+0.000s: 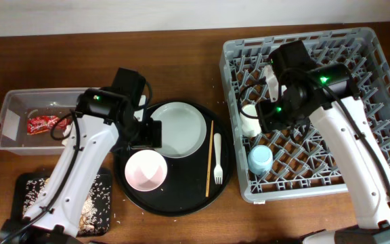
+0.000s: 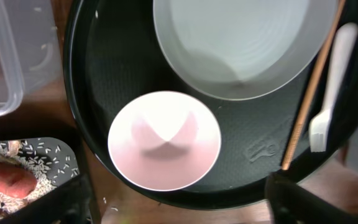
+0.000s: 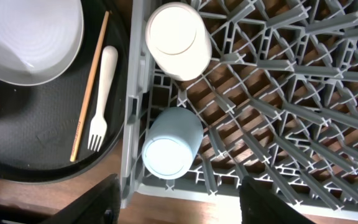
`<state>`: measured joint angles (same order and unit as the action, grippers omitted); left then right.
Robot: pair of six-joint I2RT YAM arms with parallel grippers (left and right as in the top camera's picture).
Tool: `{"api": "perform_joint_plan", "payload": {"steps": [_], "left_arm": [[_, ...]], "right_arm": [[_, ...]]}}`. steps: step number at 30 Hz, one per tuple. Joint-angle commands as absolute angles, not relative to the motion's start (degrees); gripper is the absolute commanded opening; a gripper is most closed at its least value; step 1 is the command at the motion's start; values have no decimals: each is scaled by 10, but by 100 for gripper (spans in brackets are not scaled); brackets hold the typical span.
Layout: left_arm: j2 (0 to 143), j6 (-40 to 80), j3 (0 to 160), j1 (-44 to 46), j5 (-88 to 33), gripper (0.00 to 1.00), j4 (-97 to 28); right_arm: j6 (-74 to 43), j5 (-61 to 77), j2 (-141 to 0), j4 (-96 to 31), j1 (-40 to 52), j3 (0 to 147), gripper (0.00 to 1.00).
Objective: Sort waste into correct bins and load items into the dishwasher rack
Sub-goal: 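Grasp the pink bowl rim with the left gripper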
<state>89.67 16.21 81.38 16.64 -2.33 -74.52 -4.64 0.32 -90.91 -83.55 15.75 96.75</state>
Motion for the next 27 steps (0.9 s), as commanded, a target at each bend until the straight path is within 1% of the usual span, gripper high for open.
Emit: {"api": "perform_joint_plan", "payload": {"steps": [1, 3, 7, 9, 10, 11, 12, 14, 15, 16, 17, 18, 19, 22, 24, 26, 27], "left_arm": [[893, 165, 764, 167, -12, 99, -741], [893, 165, 733, 167, -12, 99, -731], [893, 168, 711, 167, -11, 99, -729], [893, 237, 711, 168, 12, 99, -725], [893, 269, 711, 168, 26, 95, -725], [893, 306, 711, 168, 42, 83, -725], [893, 359, 710, 168, 60, 68, -725], [893, 433, 707, 171, 80, 55, -724], [893, 493, 701, 179, 113, 37, -724], [893, 541, 691, 192, 145, 29, -722], [893, 562, 682, 208, 163, 24, -716], [893, 562, 674, 217, 168, 11, -707], [893, 561, 665, 227, 169, 1, -693], [893, 561, 655, 239, 170, 1, -676], [893, 539, 655, 239, 170, 0, -678], [893, 542, 655, 239, 185, 0, -686], [893, 570, 655, 239, 196, 1, -697]], "right_arm": [[-50, 8, -911, -839, 160, 974, 61], [-50, 8, -911, -843, 160, 974, 65], [-50, 9, -912, -851, 160, 974, 66], [-50, 9, -912, -851, 160, 974, 66], [-50, 9, -912, -852, 160, 973, 66], [-50, 9, -912, -853, 160, 973, 66], [-50, 9, -912, -853, 160, 973, 66], [-50, 9, -912, -853, 160, 973, 66], [-50, 9, -912, -853, 160, 973, 66], [-50, 9, -912, -853, 160, 973, 66], [-50, 9, -912, -853, 160, 973, 66], [-50, 9, -912, -853, 160, 973, 66], [-50, 9, -912, -853, 160, 973, 66], [-50, 9, -912, -853, 160, 973, 66], [-50, 9, -912, -853, 160, 973, 67], [-50, 9, -912, -853, 160, 973, 67], [-50, 8, -912, -853, 160, 973, 67]]}}
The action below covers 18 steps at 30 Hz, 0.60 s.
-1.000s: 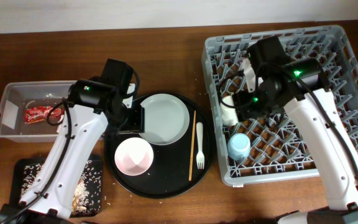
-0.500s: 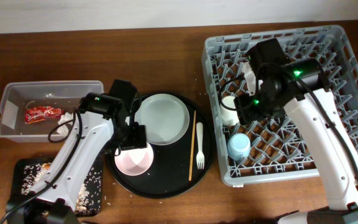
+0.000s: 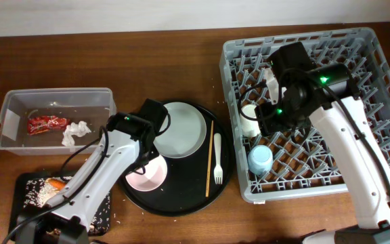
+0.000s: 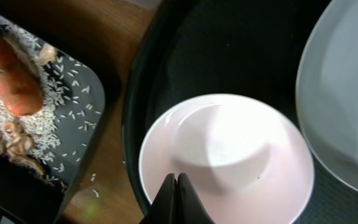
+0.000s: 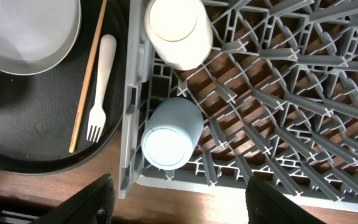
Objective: Sort waste into correct bins and load items into the dishwasher rack
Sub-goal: 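Grasp the pink bowl rim with the left gripper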
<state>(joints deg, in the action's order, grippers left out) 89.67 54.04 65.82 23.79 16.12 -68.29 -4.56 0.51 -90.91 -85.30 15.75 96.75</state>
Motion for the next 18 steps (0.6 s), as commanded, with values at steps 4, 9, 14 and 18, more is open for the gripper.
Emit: {"api": "perform_joint_plan", "payload": {"steps": [4, 9, 14, 18], "left_arm": [[893, 638, 655, 239, 237, 16, -714], [893, 447, 655, 236, 161, 37, -694], [893, 305, 655, 182, 53, 31, -686], [893, 276, 655, 128, 44, 39, -695]], "right_arm": [[-50, 8, -913, -853, 160, 973, 67], [-50, 8, -913, -853, 160, 973, 67], [-50, 8, -913, -861, 160, 973, 67], [-50, 8, -913, -870, 160, 973, 67]]}}
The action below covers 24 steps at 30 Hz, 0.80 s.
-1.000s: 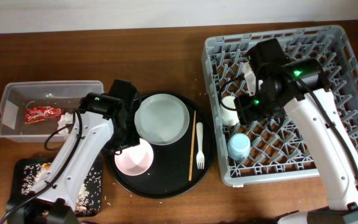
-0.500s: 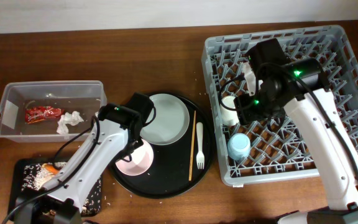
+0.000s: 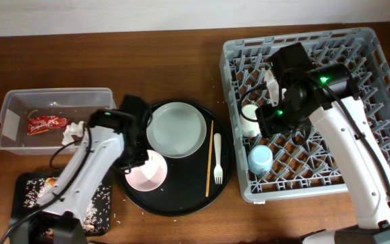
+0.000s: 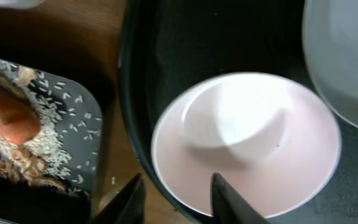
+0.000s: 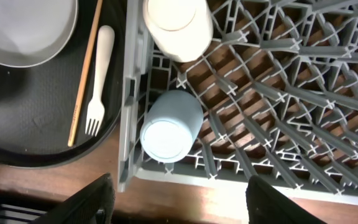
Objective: Sort waste into correct bins and load items into the dishwasher rack
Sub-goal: 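Grasp the pink bowl rim with the left gripper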
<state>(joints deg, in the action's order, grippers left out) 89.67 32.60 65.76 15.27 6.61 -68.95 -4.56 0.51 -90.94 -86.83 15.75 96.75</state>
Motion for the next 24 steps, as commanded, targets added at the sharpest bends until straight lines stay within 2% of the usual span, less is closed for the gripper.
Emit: {"api": "perform_joint_plan", "payload": {"steps": [1, 2, 3, 7, 16, 24], "left_arm": [[893, 245, 655, 119, 22, 41, -695], [893, 228, 655, 111, 7, 43, -696], [893, 225, 655, 103, 6, 50, -699], [893, 223, 649, 97, 2, 52, -697], [893, 244, 542, 97, -9, 52, -579], [893, 248, 521, 97, -48, 51, -549]], "right_arm": [[-50, 8, -913, -870, 160, 973, 68], [-50, 8, -913, -870, 160, 973, 68], [-50, 8, -913, -870, 160, 973, 68], [-50, 8, -913, -870, 160, 973, 68], [-50, 8, -913, -870, 160, 973, 68], [-50, 8, -913, -870, 160, 973, 67]]}}
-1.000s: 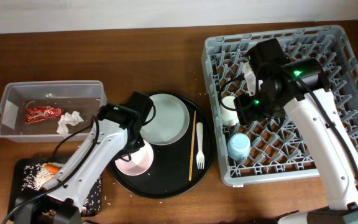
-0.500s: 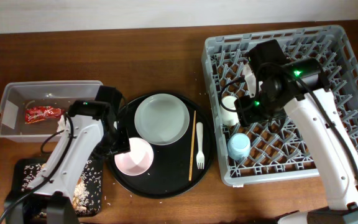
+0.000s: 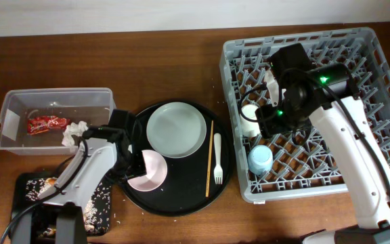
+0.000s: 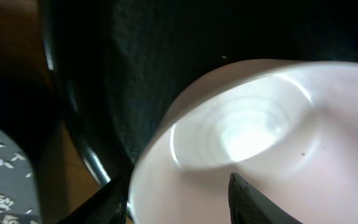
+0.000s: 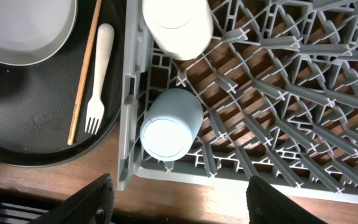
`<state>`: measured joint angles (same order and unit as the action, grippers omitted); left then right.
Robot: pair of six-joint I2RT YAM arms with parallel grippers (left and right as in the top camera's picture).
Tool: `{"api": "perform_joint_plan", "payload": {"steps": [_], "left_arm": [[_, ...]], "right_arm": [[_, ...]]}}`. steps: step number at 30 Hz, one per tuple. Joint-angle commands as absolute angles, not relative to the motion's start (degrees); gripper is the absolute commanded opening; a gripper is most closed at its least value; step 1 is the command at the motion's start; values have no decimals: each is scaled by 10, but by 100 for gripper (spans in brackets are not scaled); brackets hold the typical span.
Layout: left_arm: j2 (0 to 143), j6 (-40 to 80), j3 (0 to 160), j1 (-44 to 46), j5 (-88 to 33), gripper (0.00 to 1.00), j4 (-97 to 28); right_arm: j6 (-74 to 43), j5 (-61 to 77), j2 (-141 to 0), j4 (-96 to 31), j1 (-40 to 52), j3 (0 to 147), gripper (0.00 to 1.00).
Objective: Sort waste into correct bins and load items into the dishwasher rack
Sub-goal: 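Grasp the pink bowl rim with the left gripper, then lift the pink bowl and hand it to the right gripper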
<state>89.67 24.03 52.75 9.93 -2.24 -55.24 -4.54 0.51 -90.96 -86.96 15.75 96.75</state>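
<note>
A pink bowl point(image 3: 151, 172) sits at the front left of the black tray point(image 3: 181, 200), beside a grey plate point(image 3: 175, 129), a chopstick point(image 3: 209, 159) and a white fork point(image 3: 217, 159). My left gripper point(image 3: 133, 167) is down at the bowl's left rim. In the left wrist view the bowl point(image 4: 253, 124) fills the frame, and the left gripper point(image 4: 182, 202) is open with the rim between its fingers: one outside, one over the inside. My right gripper point(image 5: 179, 208) hangs open above the grey rack point(image 3: 378, 74), over a blue cup point(image 5: 171, 124) and a white cup point(image 5: 177, 18).
A clear bin point(image 3: 12, 112) at the left holds a red wrapper point(image 3: 47, 123) and crumpled tissue point(image 3: 76, 131). A dark tray of rice and food scraps point(image 3: 100, 200) lies at the front left. In the right wrist view the fork point(image 5: 98, 78) and chopstick point(image 5: 86, 81) lie beside the rack wall.
My left gripper has come lower and closer onto the pink bowl's left rim, and its fingers stand wider apart. The right arm has stayed in place.
My left gripper first hung open above the tray, over bowl and plate. It was then shut near the bowl's front rim, then partly open at its left side, and now straddles that rim. The right gripper stayed open over the rack's front left corner throughout.
</note>
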Motion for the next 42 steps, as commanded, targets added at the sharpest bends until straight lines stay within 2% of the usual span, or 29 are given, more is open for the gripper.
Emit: {"api": "perform_joint_plan", "payload": {"steps": [1, 3, 4, 5, 7, 10, 14, 15, 16, 19, 25, 29, 33, 36, 37, 41, 42], "left_arm": [[893, 248, 521, 97, -48, 52, -549], [893, 248, 521, 97, -48, 47, -549], [893, 248, 521, 97, -48, 40, -549], [893, 249, 520, 97, -48, 40, -549], [893, 262, 518, 97, -47, 49, -549], [893, 266, 509, 97, -47, 48, -543], [893, 266, 506, 97, -47, 19, -542], [892, 265, 507, 97, -47, 6, -542], [891, 265, 511, 97, -47, 1, -543], [873, 260, 550, 97, -48, 0, -571], [778, 242, 706, 97, -54, 0, -687], [717, 155, 758, 97, -176, 0, -688], [712, 61, 759, 97, -383, 0, -628], [712, 107, 759, 97, -356, 0, -613], [712, 129, 759, 97, -345, 0, -611], [713, 133, 759, 109, -339, 0, -592], [713, 155, 759, 109, -300, 0, -594]], "right_arm": [[-50, 8, -913, -870, 160, 973, 68], [-50, 8, -913, -870, 160, 973, 68], [-50, 8, -913, -870, 160, 973, 68], [-50, 8, -913, -870, 160, 973, 68], [-50, 8, -913, -870, 160, 973, 68], [-50, 9, -913, -871, 160, 973, 68], [-50, 9, -913, -871, 160, 973, 68], [-50, 9, -913, -872, 160, 973, 73], [-50, 8, -913, -874, 160, 973, 79], [-50, 9, -913, -876, 160, 973, 89], [-46, 77, -913, -881, 160, 973, 90], [43, 188, -899, -883, 147, 974, 89], [200, 411, -858, -923, 39, 975, 90], [271, 470, -850, -973, -39, 974, 88], [270, 464, -850, -973, -43, 973, 86], [298, 466, -850, -971, 2, 973, 89], [298, 466, -850, -971, 9, 973, 90]]}}
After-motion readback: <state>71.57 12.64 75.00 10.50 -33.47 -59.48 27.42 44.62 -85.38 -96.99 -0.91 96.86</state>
